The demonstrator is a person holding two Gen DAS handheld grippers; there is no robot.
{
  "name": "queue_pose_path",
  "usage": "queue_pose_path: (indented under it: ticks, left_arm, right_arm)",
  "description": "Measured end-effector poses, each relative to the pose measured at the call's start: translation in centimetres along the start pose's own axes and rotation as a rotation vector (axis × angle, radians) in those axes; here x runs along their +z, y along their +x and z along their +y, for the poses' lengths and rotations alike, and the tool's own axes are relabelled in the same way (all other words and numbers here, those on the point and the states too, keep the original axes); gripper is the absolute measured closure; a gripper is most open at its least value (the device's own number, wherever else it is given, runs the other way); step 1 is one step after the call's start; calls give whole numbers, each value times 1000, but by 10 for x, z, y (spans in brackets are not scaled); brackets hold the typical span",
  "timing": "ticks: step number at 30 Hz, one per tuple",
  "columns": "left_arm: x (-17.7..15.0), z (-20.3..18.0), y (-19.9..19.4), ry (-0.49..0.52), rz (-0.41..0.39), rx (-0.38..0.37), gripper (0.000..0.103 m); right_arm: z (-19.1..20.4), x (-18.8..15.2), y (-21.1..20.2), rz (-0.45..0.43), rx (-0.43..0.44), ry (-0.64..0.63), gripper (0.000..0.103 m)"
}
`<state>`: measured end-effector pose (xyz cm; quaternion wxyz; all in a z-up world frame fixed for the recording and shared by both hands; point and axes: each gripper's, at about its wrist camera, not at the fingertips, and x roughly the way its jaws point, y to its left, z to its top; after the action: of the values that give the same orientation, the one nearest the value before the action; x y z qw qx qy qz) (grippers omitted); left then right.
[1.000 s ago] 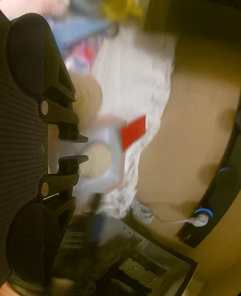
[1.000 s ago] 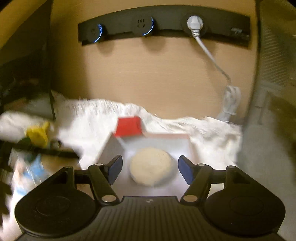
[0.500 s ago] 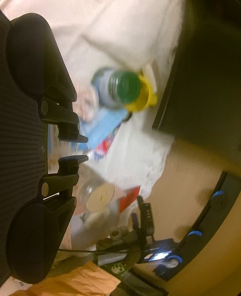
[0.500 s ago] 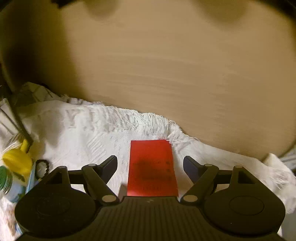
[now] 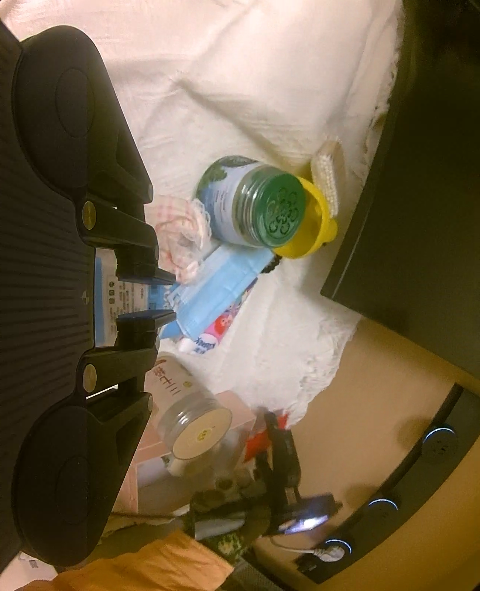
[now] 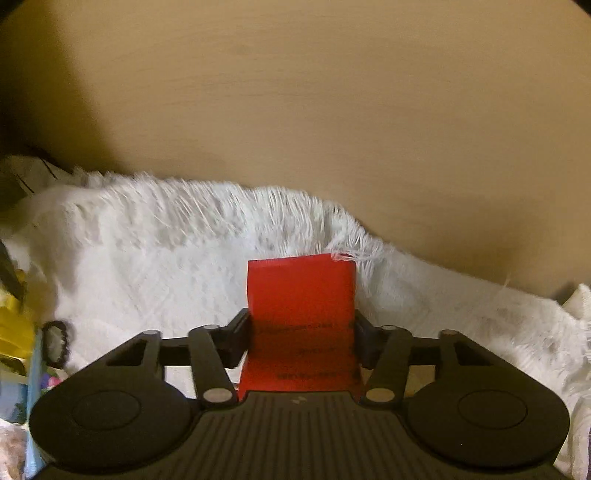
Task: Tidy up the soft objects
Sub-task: 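Regrasp the red card with the right tool and lay it on the puff, then move the left tool back over the pile of items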
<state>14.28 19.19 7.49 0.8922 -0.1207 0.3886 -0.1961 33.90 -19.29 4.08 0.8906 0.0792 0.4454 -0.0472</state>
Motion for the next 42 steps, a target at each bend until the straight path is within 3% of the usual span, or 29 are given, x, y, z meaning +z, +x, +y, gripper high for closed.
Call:
queue_pose_path:
  ticks: [5,10,15,23,28,31,34,38,42]
  left_arm:
    - [3,-1,6,-10,-4,-16,87]
    - [-1,-9,13,14,-1,-21,87]
    - [-17,-16,17,61,11,18,87]
    - [-32,-4,5,68,-6,129,87]
    - [-24,21,-5,-33,-42,195,87]
    - [-16,32,-6,-83,-74,127,87]
    - [-11,28,4,-33,-83,40,87]
    - [-15,10,27,105,-18,99,87]
    - [-7,14,16,81,-80,26,86]
  right_arm:
    - [-14,3,-51,-81,63,59,51]
    - [-28,-22,-118,-161,124,119,51]
    - [-27,-66,-153,-169,69,18,30]
    - [-32,-117,-156,-214,-83,-27,29]
    - [-12,-150,-175,-290,-52,-83,29]
    - [11,-174,-181,-303,-53,-176,29]
    - [32,-192,-181,-283,-7,-212,29]
    - [55,-213,-174,-222,75,-245,29]
    - [76,-230,-168,-209,60,-337,29]
